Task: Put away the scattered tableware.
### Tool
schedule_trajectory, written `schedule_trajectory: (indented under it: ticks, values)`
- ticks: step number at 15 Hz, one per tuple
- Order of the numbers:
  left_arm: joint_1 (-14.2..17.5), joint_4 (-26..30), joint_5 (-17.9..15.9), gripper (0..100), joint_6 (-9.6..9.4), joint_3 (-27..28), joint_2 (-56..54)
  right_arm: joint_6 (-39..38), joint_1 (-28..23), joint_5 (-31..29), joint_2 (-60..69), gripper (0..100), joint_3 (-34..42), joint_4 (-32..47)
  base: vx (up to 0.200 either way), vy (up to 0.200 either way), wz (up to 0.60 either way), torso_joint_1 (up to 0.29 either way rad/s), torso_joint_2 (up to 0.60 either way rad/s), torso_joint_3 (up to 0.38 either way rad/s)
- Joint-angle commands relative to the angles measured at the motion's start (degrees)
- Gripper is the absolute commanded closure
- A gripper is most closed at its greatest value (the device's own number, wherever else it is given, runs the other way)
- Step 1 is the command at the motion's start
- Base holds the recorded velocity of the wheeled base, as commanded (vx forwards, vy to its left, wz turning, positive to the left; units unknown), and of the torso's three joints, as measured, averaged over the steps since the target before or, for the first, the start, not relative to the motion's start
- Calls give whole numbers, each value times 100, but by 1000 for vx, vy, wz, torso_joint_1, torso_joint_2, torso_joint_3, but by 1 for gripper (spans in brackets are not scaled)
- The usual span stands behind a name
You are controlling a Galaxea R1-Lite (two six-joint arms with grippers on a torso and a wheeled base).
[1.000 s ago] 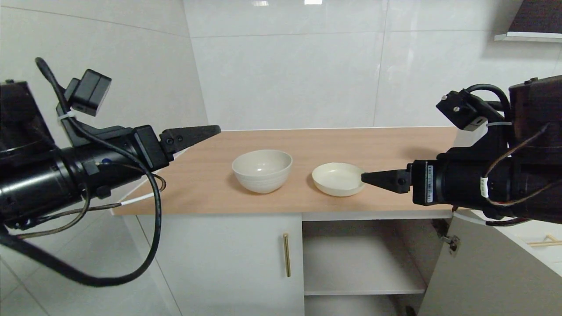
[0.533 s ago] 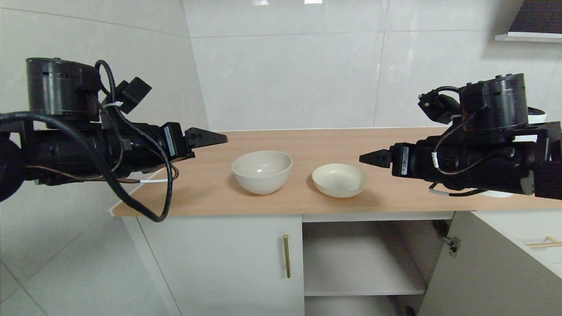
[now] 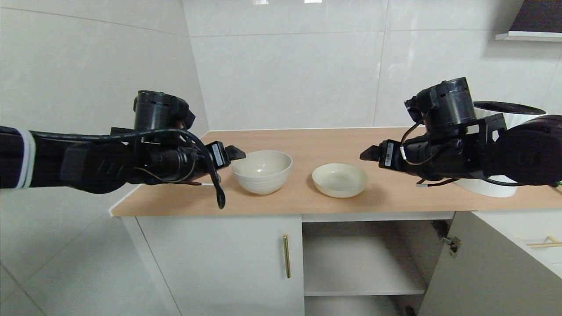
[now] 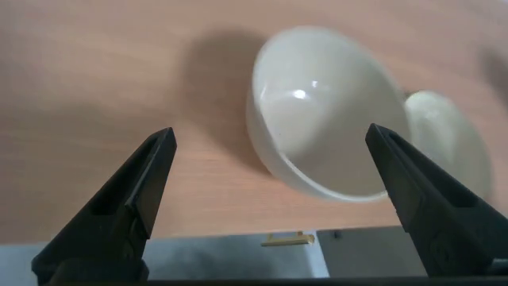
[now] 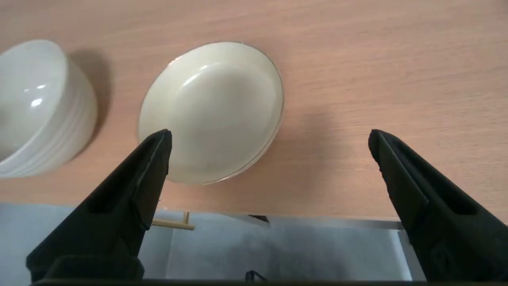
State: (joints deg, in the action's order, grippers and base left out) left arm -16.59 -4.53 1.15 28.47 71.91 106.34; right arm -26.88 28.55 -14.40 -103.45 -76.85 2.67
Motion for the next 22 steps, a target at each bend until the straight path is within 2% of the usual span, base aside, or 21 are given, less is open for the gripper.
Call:
schedule_trajectory:
  ticks: [1, 10, 11, 15, 22]
  values:
    - [-55, 5, 0, 0, 186, 209, 519, -1, 10, -2, -53, 0, 3, 5, 0, 0, 0, 0, 0, 0]
    - [-99, 5, -18, 0, 221, 200, 572, -1, 10, -37, -9, 0, 30, 5, 0, 0, 0, 0, 0, 0]
    - [-99, 5, -18, 100, 221, 192, 563, -1, 10, -37, -9, 0, 30, 5, 0, 0, 0, 0, 0, 0]
    - [-99, -4, -62, 100, 370, 218, 528, -1, 10, -10, -9, 0, 38, 5, 0, 0, 0, 0, 0, 0]
    - [-99, 5, -141, 100, 379, 200, 440, 16, -78, -2, -422, 0, -85, -3, 0, 0, 0, 0, 0, 0]
